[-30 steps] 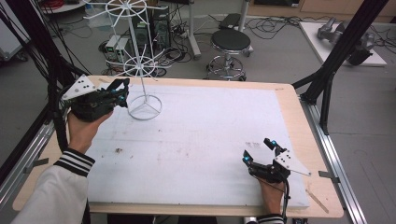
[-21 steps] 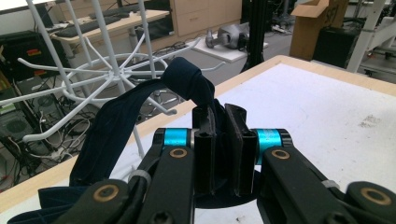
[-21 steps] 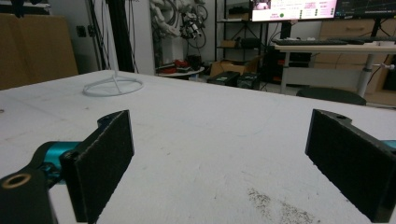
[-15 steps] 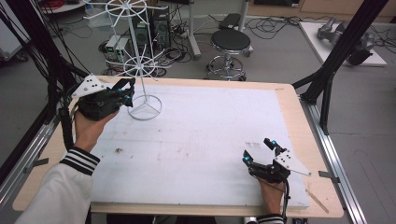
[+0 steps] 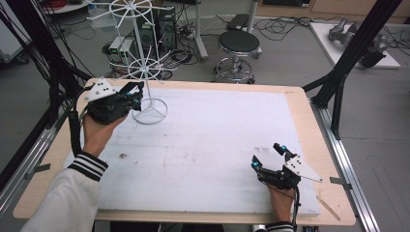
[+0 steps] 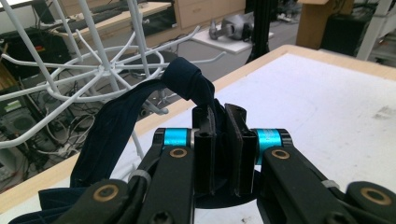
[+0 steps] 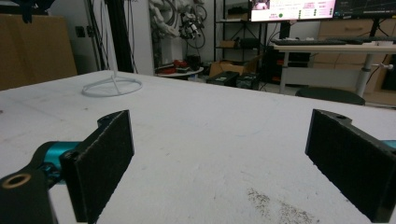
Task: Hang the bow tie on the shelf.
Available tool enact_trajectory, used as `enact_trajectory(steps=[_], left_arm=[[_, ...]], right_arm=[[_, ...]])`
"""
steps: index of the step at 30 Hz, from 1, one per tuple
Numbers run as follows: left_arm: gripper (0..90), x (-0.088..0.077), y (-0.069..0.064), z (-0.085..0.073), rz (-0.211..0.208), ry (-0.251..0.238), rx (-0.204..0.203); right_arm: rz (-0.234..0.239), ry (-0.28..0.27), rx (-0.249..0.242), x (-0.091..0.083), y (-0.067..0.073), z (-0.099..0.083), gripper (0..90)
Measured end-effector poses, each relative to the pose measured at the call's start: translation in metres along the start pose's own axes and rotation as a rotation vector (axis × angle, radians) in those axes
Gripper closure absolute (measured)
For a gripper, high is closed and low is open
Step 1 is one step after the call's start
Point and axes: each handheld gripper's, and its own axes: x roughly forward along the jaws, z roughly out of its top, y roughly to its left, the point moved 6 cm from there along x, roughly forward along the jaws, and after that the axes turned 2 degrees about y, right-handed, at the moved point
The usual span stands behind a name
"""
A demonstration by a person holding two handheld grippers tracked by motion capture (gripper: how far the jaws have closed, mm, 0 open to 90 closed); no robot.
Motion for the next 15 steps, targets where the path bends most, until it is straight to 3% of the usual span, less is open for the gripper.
enact_trajectory(steps=[15], left_arm=[[82.2,0.013,0.002,-0.009,0.024,0.037,-0.001]], right_arm=[[-0.005,0.002,0.001,0.0,0.0,0.0,6.9]])
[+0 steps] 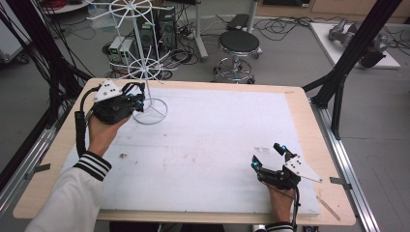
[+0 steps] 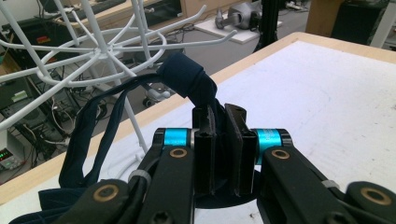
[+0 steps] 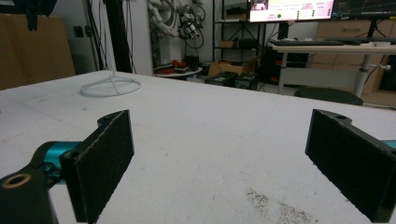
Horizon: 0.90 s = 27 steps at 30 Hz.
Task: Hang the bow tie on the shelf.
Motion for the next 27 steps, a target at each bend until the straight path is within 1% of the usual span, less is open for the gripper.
enact_trajectory(steps=[10,11,15,18,19,20,21,23,25,26,27], left_arm=[[82.2,0.005,0.007,-0.004,0.014,0.001,-0.024],[82.1,0.006,0.008,-0.005,0.014,-0.002,-0.032],[82.1,0.007,0.009,-0.008,0.016,0.002,-0.038],[80.7,0.008,0.011,-0.009,0.016,0.006,-0.046],[79.1,0.008,0.012,-0.01,0.014,0.008,-0.054],[75.5,0.008,0.012,-0.01,0.014,0.008,-0.054],[69.3,0.007,0.012,-0.011,0.018,0.011,-0.054],[52.6,0.007,0.013,-0.012,0.022,-0.006,-0.063],[35.8,0.008,0.014,-0.014,0.031,-0.011,-0.082],[28.5,0.008,0.015,-0.016,0.031,-0.023,-0.081],[24.7,0.008,0.015,-0.016,0.031,-0.023,-0.081]], right_arm=[[0.0,0.0,0.003,0.0,0.0,0.0,6.9],[0.001,0.0,0.003,0.0,0.0,0.0,6.9],[0.001,0.0,0.003,0.0,0.0,0.0,6.9],[0.0,-0.002,0.002,0.0,0.0,0.0,6.9],[0.0,-0.001,0.003,0.0,0.0,0.0,6.9],[-0.001,-0.003,-0.001,0.0,0.0,0.0,6.9],[-0.001,-0.005,-0.004,0.0,0.0,0.0,6.9],[-0.001,-0.003,-0.004,0.0,0.0,0.0,6.9],[-0.001,-0.005,-0.003,0.0,0.0,0.0,6.9],[-0.001,-0.005,-0.003,0.0,0.0,0.0,6.9],[-0.001,-0.006,-0.004,0.0,0.0,0.0,6.9]])
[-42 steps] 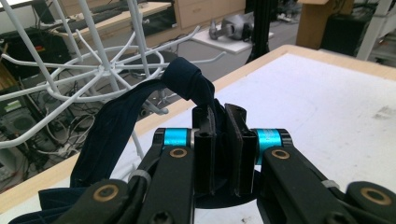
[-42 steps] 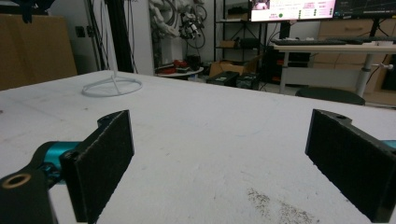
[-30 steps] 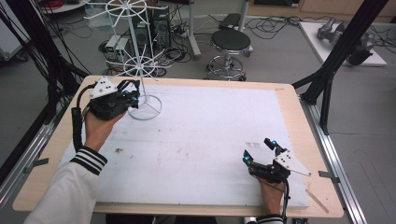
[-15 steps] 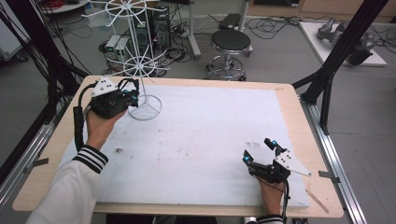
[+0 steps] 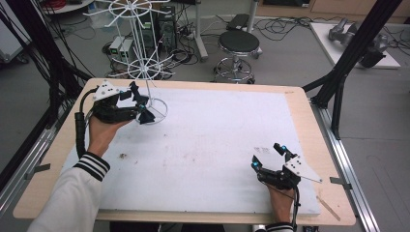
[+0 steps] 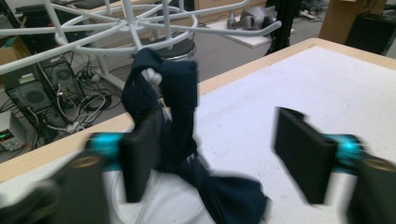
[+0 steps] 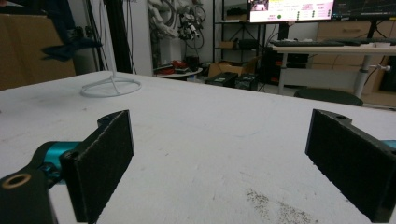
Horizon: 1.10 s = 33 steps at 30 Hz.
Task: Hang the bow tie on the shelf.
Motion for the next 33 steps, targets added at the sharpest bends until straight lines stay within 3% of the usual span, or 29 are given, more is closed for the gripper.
enact_trajectory(steps=[8,9,12,15,16,18,21,25,31,33], left_arm=[[16.7,-0.009,0.003,-0.012,-0.041,-0.048,-0.003],[16.4,-0.016,0.003,-0.016,-0.067,-0.077,-0.006],[14.6,-0.026,0.003,-0.023,-0.092,-0.112,-0.009],[14.6,-0.047,0.003,-0.045,-0.132,-0.194,0.005],[14.6,-0.047,0.003,-0.045,-0.132,-0.194,0.005],[14.5,-0.058,0.004,-0.059,-0.131,-0.24,-0.02],[14.5,-0.069,0.004,-0.083,-0.114,-0.264,-0.049],[14.4,-0.082,0.0,-0.111,-0.091,-0.288,-0.041],[14.4,-0.094,-0.006,-0.142,-0.073,-0.346,-0.079],[14.4,-0.094,-0.007,-0.146,-0.071,-0.355,-0.082]], right_arm=[[0.0,0.001,-0.005,0.0,0.0,0.0,6.9],[0.002,-0.001,-0.005,0.0,0.0,0.0,6.9],[0.0,-0.001,-0.002,0.0,0.0,0.0,6.9],[-0.001,-0.001,0.0,0.0,0.0,0.0,6.9],[0.002,0.0,-0.002,0.0,0.0,0.0,6.9],[-0.003,0.001,-0.011,0.0,0.0,0.0,6.9],[-0.002,0.004,-0.001,0.0,0.001,0.0,6.9],[-0.002,0.003,-0.003,0.0,0.001,0.0,6.8],[-0.006,0.005,-0.005,0.0,0.001,0.0,6.9],[-0.006,0.003,-0.013,0.0,0.001,0.0,6.9]])
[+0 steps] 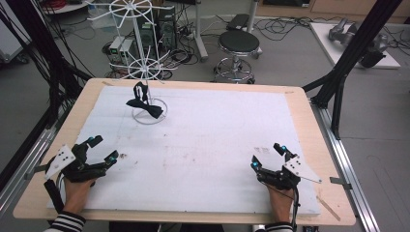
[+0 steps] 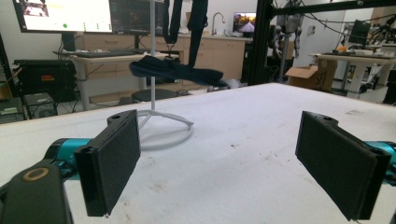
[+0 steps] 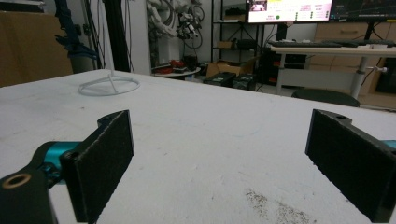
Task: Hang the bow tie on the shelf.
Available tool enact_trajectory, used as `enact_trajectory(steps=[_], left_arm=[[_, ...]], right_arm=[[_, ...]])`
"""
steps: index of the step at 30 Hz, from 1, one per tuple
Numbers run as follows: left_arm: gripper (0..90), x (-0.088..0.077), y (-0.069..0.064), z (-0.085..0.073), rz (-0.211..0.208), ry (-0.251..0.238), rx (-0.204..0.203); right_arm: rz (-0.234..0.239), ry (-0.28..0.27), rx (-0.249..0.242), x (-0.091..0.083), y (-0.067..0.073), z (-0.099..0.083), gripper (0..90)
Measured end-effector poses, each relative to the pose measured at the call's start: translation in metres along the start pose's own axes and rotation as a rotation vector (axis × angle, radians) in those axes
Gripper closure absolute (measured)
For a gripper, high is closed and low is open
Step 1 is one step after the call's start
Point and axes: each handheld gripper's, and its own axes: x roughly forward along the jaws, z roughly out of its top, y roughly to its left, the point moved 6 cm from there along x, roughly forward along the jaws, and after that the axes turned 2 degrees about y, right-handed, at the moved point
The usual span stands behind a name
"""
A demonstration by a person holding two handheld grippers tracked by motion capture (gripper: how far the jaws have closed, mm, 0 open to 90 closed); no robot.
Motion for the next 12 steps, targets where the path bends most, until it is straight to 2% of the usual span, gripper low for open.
enact_trajectory(steps=[2,3,6,10,12], left_arm=[[14.4,-0.0005,-0.002,-0.0001,0.007,-0.015,0.023],[14.4,0.0005,-0.0022,-0.001,-0.003,-0.007,0.018],[14.4,0.0028,-0.0033,-0.002,0.004,0.015,0.032],[14.4,0.002,-0.0033,-0.0019,0.01,0.009,0.032],[14.4,0.0019,-0.0034,-0.0018,0.014,0.007,0.032]], right_arm=[[-0.001,0.0,-0.001,0.0,0.0,0.0001,6.9],[-0.001,0.0,-0.001,0.0,0.0,0.0001,6.9],[-0.005,-0.001,0.009,-0.0004,0.0002,0.0,6.9],[-0.002,-0.004,-0.004,-0.0006,0.0003,0.0,6.9],[-0.003,-0.001,0.005,-0.0008,0.0005,-0.0001,6.9]])
